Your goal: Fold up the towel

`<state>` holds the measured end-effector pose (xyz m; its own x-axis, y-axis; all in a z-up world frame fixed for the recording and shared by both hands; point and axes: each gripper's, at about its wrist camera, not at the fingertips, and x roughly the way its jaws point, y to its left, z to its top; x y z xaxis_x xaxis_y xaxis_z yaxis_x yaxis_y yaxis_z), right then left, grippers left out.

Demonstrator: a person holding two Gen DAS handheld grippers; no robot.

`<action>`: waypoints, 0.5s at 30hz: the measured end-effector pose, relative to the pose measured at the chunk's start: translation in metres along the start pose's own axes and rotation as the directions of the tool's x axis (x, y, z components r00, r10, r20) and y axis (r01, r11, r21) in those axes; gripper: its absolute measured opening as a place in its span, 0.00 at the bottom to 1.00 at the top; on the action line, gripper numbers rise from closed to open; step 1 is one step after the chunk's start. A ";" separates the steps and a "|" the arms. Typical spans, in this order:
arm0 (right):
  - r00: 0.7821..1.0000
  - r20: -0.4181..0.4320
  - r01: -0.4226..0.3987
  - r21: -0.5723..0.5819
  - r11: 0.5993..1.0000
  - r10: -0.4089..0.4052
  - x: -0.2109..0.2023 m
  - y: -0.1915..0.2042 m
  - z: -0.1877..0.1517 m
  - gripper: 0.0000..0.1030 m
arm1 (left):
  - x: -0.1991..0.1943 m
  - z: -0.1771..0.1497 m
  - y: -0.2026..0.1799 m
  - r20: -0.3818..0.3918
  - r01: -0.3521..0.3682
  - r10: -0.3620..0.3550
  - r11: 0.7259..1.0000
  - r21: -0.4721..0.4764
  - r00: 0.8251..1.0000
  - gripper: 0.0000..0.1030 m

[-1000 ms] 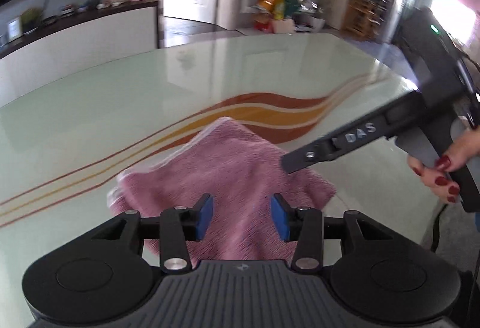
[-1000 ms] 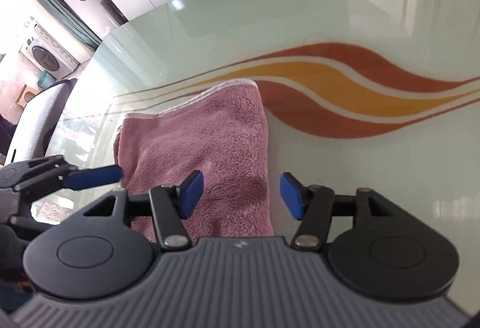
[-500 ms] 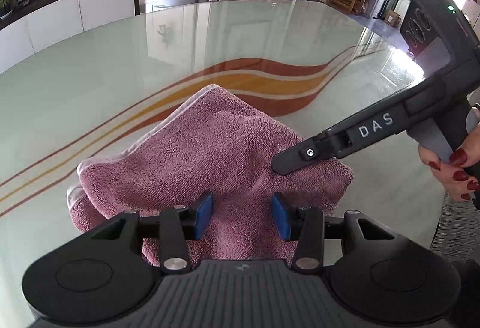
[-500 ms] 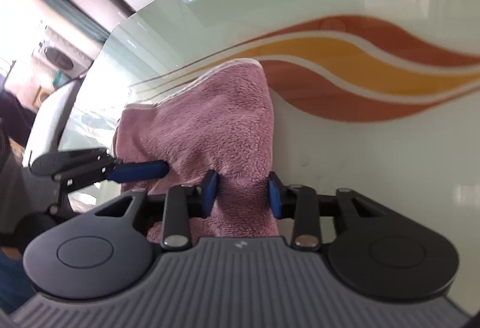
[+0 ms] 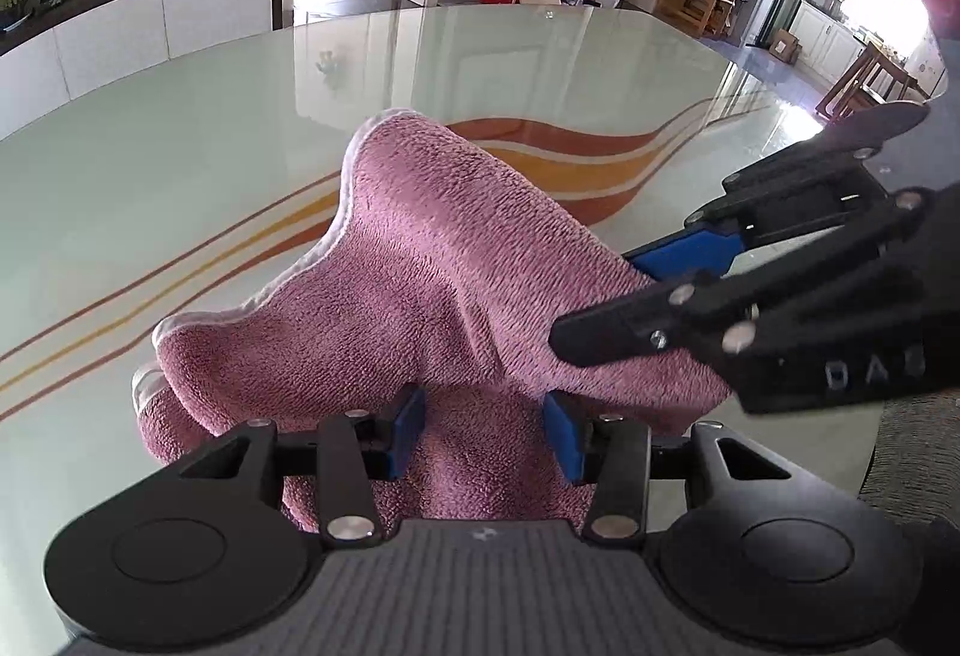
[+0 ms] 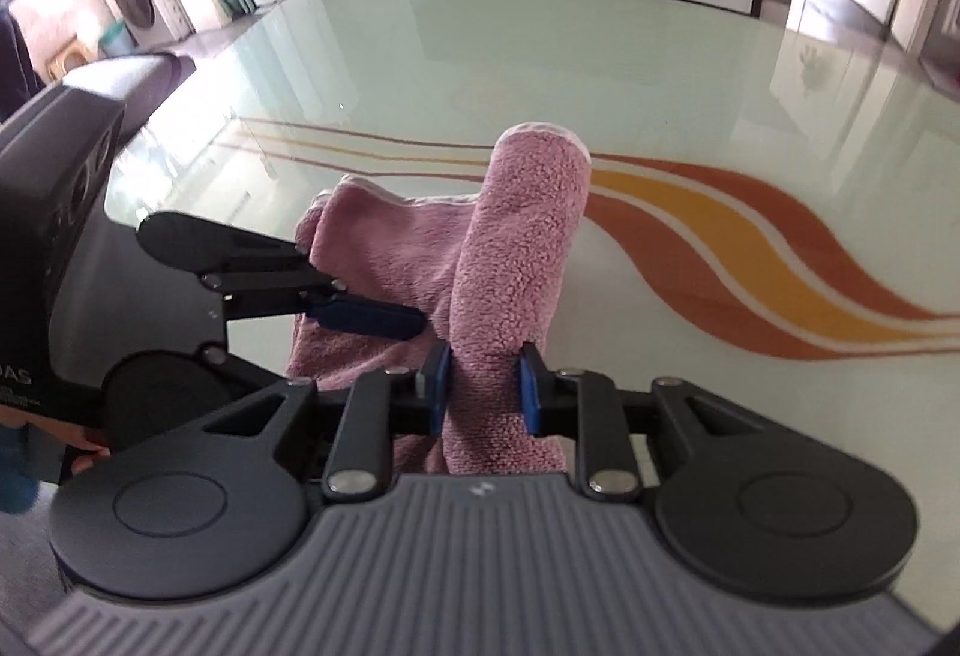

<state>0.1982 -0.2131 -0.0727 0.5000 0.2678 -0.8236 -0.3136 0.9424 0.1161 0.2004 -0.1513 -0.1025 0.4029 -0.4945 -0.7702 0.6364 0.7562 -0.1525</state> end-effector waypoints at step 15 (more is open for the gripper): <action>0.998 -0.018 0.056 -0.033 0.998 -0.057 0.019 0.014 0.002 0.20 | -0.048 -0.021 0.026 -0.027 -0.029 0.029 1.000 0.000 0.999 0.46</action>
<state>0.2046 -0.1950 -0.0858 0.5024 0.2104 -0.8386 -0.3113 0.9489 0.0516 0.1836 -0.0988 -0.0822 0.4033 -0.4604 -0.7908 0.6245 0.7701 -0.1299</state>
